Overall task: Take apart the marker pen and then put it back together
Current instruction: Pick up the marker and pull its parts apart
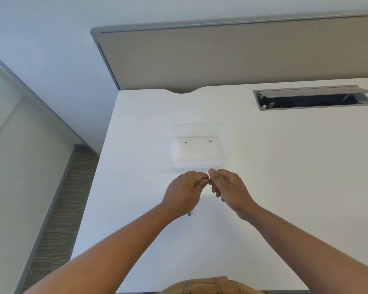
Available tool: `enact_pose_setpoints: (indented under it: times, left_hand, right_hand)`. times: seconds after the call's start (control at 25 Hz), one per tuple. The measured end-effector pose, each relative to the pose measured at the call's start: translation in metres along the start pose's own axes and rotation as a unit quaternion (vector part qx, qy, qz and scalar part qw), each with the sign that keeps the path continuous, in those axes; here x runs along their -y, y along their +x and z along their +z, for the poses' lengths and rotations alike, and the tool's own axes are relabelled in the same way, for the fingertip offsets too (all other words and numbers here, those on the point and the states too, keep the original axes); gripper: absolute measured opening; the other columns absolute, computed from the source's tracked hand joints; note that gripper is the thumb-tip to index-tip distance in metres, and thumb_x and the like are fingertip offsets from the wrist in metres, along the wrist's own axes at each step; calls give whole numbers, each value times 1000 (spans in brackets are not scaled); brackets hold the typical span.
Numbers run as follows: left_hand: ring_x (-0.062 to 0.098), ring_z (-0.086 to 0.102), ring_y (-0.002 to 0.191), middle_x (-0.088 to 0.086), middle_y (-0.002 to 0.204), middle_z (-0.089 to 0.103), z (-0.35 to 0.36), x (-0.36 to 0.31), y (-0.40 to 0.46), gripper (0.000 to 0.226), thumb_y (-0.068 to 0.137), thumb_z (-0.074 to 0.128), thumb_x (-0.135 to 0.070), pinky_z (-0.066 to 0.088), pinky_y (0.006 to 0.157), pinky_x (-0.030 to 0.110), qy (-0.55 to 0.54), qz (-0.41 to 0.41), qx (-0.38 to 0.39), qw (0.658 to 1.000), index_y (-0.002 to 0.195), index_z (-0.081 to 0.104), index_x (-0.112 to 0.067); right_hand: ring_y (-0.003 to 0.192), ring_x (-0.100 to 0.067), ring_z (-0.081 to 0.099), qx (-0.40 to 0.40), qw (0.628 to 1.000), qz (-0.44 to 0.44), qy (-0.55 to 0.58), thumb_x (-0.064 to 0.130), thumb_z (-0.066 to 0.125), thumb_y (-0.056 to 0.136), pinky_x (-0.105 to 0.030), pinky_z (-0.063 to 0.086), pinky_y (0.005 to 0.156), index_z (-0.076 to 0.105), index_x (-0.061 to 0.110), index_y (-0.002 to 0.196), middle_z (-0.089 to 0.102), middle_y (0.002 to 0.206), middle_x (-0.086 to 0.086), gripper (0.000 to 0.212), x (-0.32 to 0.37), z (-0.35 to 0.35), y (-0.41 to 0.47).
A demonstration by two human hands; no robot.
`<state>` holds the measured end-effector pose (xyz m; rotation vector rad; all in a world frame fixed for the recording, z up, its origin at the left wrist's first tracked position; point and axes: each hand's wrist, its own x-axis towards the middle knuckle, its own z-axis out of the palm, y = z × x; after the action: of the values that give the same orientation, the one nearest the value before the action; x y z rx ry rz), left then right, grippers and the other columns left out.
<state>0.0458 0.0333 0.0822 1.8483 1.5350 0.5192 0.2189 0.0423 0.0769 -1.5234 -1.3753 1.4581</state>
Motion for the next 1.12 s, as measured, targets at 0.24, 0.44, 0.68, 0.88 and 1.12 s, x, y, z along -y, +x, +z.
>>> enact_pose_setpoints:
  times: [0.24,0.44,0.68,0.88,1.12]
  left_hand:
    - [11,47,82,-11,89,48,-4,4,7,22,103,52,-26,41,63,30,93,81,52,991,103,74,-28]
    - [17,43,87,-5,92,45,-5,7,12,28,97,52,-1,43,73,32,116,105,81,984,109,72,-15]
    - [19,58,88,-8,91,60,-10,4,12,20,103,50,-28,51,66,37,174,101,39,979,105,70,-26]
    - [19,58,86,-6,93,64,-12,10,9,21,102,52,-25,51,65,38,168,120,30,978,108,72,-24]
    - [18,58,86,-7,89,64,-13,9,5,22,103,48,-29,53,67,40,164,108,34,980,106,71,-27]
  right_hand:
    - [53,-9,44,70,995,64,-42,61,49,97,-21,39,58,67,17,77,62,63,9,53,-5,-7,3]
    - [51,-9,44,98,990,91,-51,57,47,101,-19,38,56,69,19,75,64,61,8,50,-4,-14,3]
    - [61,-8,49,60,995,36,-70,30,62,99,-26,41,62,67,16,80,64,69,9,24,-6,-15,6]
    - [58,-11,53,103,989,96,-37,45,57,99,-22,38,51,70,17,79,69,69,6,36,-3,-14,4]
    - [60,-9,54,91,994,47,-32,36,64,96,-23,43,52,69,18,85,70,72,9,22,-7,-14,2]
